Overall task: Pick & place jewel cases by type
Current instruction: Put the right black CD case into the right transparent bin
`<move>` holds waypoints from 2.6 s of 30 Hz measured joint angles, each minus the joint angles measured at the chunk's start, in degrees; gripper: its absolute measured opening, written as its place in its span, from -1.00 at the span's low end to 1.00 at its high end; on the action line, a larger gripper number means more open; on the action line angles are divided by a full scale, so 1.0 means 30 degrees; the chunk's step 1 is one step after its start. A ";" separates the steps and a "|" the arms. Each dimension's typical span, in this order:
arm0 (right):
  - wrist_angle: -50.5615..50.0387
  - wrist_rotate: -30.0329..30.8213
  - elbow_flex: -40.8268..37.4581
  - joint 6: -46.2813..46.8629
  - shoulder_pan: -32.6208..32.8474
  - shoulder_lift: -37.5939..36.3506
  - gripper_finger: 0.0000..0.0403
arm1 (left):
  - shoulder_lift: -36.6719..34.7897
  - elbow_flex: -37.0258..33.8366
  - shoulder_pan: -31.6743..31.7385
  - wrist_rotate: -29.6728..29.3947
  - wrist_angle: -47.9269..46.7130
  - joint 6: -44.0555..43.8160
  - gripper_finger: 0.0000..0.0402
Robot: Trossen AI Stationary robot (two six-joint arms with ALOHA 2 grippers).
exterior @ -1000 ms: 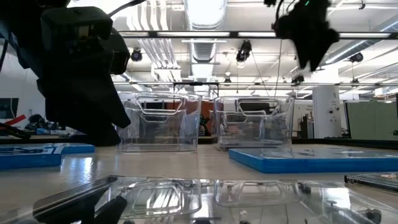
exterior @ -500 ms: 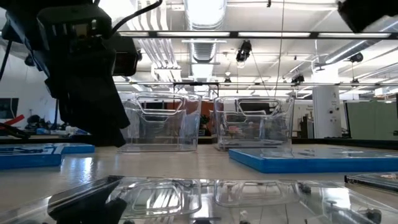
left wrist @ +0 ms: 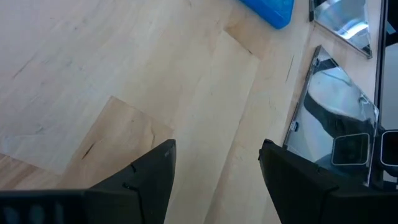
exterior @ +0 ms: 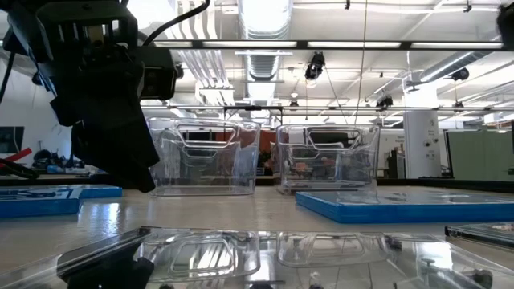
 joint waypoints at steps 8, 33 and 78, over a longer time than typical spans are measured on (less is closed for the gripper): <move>0.2415 -0.0898 0.0027 0.0952 0.1297 0.1744 0.10 | 0.0003 0.0000 0.0007 0.0000 -0.0017 -0.0176 0.06; 0.6730 0.0071 0.0318 -0.1634 -0.0442 0.5913 0.10 | 0.0010 0.0000 0.0007 0.0005 -0.0443 -0.0862 0.06; 1.0876 0.4303 0.0619 0.2414 -0.7391 0.7187 0.10 | 0.3345 0.1650 0.1735 0.1619 -0.0702 0.3501 0.06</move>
